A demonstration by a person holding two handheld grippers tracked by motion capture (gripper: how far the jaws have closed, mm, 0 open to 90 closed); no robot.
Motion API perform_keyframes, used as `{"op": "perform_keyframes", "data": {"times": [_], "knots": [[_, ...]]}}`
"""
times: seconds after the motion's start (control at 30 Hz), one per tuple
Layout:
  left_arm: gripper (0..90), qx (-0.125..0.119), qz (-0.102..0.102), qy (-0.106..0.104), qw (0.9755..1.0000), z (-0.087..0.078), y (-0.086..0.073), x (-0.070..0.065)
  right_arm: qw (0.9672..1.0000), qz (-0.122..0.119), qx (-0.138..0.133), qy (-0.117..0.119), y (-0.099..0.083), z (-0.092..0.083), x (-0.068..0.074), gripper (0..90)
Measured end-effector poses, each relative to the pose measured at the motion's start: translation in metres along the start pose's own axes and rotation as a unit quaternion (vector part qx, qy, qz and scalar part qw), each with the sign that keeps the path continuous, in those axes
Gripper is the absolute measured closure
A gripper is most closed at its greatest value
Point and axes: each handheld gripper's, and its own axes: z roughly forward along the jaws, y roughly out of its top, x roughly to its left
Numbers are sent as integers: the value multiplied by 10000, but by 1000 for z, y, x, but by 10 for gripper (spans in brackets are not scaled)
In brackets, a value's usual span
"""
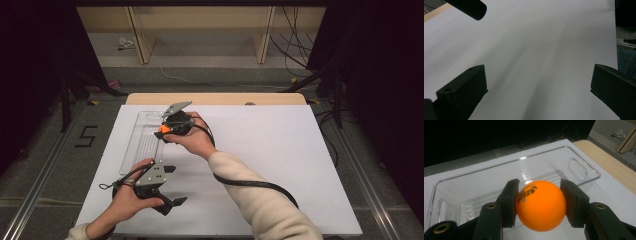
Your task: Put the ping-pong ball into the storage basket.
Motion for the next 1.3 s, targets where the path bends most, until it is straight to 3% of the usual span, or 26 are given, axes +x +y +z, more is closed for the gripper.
{"op": "perform_keyframes", "data": {"times": [1.3], "knots": [[0,0,16,-25,10000,0,0,-1,9995,-129,181,206,15,31,7,516]]}}
